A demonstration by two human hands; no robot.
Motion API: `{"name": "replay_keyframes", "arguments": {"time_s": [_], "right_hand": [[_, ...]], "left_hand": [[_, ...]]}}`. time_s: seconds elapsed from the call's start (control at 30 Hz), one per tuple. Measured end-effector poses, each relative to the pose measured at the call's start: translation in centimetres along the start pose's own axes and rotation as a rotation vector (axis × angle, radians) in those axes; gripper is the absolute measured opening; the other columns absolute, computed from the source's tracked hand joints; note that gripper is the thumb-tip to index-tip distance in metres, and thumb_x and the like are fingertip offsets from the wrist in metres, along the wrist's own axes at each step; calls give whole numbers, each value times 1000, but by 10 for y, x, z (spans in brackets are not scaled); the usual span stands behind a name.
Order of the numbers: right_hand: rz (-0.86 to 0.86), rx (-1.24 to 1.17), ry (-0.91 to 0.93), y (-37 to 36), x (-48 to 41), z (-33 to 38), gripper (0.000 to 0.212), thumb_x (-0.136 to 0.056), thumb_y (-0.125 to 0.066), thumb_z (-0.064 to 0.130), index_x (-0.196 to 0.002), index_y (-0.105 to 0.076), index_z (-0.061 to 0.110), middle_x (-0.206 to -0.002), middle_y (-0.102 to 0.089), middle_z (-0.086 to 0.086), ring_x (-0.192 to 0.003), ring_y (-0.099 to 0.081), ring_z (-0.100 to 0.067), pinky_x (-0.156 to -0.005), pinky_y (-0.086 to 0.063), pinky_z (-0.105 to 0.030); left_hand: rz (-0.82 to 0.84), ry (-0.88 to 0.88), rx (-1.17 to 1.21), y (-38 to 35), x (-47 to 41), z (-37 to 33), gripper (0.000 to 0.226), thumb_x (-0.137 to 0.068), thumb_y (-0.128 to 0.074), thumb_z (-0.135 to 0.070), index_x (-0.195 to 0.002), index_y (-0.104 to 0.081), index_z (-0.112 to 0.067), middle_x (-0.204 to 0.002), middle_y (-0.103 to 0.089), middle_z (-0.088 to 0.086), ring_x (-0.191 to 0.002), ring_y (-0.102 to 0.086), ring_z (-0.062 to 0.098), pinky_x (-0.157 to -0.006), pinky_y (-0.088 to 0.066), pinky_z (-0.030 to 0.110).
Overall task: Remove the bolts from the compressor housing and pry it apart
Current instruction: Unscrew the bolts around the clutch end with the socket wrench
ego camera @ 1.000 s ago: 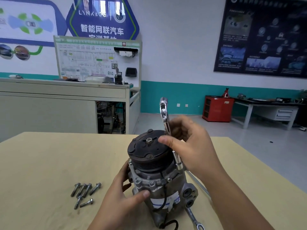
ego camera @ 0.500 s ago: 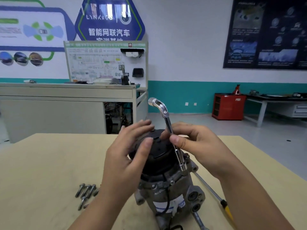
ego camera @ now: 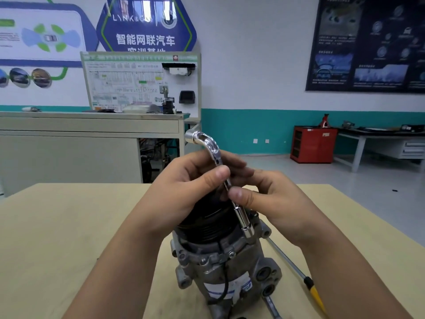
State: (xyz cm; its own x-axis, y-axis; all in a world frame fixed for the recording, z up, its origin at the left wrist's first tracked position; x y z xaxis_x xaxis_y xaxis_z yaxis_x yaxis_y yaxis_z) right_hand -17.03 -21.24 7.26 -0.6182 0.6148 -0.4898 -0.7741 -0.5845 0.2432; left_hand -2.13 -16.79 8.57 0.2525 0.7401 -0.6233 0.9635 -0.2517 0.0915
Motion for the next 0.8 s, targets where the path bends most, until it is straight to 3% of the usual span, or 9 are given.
{"name": "replay_keyframes", "arguments": {"time_s": [0.17, 0.33, 0.47, 0.6, 0.8], "right_hand": [[-58, 45, 17, 2, -1, -2, 19, -75, -65, 30, -91, -75, 33, -95, -73, 9, -97, -66, -6, -87, -50, -24], [-89, 115, 68, 3, -1, -1, 16, -66, -74, 32, -82, -71, 36, -85, -68, 16, -88, -62, 1, -74, -49, -19], [-88, 134, 78, 2, -1, -2, 16, -64, -77, 32, -76, -66, 29, -79, -65, 16, -84, -61, -1, -76, -50, -27], [-117, 134, 65, 2, 0, -4, 18, -70, -71, 29, -76, -61, 15, -80, -66, 12, -82, -62, -4, -74, -51, -26], [-126, 136, 48, 3, -1, -6, 16, -73, -68, 32, -80, -66, 18, -89, -68, 2, -90, -64, -13, -84, -52, -38]], "left_hand": [[-113, 25, -56, 3, 0, 4, 22, -88, -55, -20, -93, -75, -28, -91, -75, 0, -87, -71, 12, -74, -53, 19], [-164, 14, -170, 2, 3, 2, 21, -86, -57, -24, -85, -73, -37, -85, -75, -6, -82, -71, 8, -72, -52, 17], [-175, 21, -170, -1, 2, 1, 19, -82, -58, -24, -81, -74, -36, -81, -75, -4, -80, -71, 10, -72, -53, 19], [-205, 12, -168, 0, 1, 1, 5, -82, -68, -27, -79, -71, -25, -81, -75, -1, -80, -71, 12, -72, -53, 19], [-184, 10, -156, 0, 2, 2, 13, -82, -61, -21, -86, -73, -26, -89, -75, 0, -87, -71, 14, -75, -53, 21]]}}
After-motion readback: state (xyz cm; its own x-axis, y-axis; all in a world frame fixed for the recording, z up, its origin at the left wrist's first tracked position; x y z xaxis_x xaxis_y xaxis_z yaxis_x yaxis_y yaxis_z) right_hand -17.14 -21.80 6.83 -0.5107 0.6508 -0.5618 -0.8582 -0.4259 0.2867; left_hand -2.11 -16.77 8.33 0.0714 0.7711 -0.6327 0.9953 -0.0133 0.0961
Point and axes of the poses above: each hand's wrist, its own x-axis away from the middle knuckle, its own y-axis out of the back of the hand, z = x × y, the point moved 2 cm from there along -x, towards the middle knuckle
